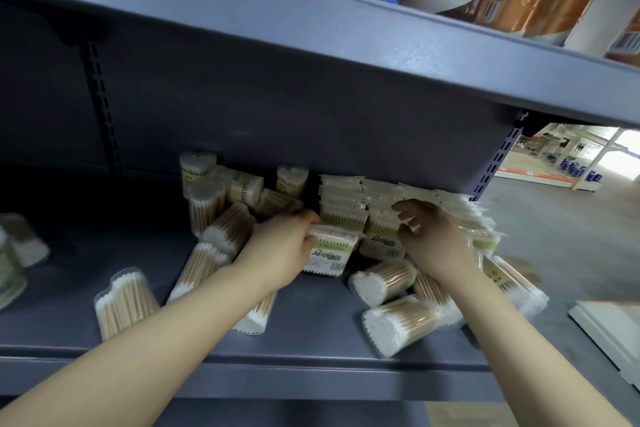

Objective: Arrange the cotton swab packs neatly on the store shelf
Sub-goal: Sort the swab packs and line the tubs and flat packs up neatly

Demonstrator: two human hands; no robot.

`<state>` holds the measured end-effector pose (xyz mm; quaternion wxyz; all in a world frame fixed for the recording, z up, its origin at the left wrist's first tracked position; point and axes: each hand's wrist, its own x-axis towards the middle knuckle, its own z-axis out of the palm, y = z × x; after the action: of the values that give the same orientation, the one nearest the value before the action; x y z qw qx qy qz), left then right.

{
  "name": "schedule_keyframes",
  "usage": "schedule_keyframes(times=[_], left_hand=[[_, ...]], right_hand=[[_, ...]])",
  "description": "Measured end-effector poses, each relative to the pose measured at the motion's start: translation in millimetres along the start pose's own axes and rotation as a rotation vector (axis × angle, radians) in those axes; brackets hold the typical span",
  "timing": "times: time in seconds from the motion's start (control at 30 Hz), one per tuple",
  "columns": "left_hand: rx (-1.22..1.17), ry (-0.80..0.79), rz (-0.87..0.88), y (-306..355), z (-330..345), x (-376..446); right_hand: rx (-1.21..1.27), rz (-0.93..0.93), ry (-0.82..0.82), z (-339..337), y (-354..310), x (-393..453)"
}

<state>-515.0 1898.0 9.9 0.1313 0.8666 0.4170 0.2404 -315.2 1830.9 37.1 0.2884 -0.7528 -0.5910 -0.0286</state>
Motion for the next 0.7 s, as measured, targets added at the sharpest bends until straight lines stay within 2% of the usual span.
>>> schedule_keyframes(times=[0.1, 0.27, 0.37, 0.53, 0.7], left_hand=[[0.099, -0.025, 0.018, -0.3, 4.7, -0.2], [0.393, -0.023, 0.095, -0.9, 8.2, 0.9], [0.447, 0.063, 0.192, -1.8, 13.5, 4.0], [0.541, 0.132, 0.244, 0.0, 22.1, 12.6], [0.531, 0.16, 0.277, 0.2, 36.4, 24.3]], right_hand=[[-0.018, 0.015, 0.021, -3.8, 9.1, 6.1], [-0.069, 0.029, -0.003, -6.7, 15.2, 12.7], [-0.123, 0.023, -0.044, -7.6, 16.4, 16.4], [-0.223, -0.012, -0.184, -9.8, 20.4, 25.5], [-0.266, -0.07, -0.366, -0.7, 17.1, 28.6]])
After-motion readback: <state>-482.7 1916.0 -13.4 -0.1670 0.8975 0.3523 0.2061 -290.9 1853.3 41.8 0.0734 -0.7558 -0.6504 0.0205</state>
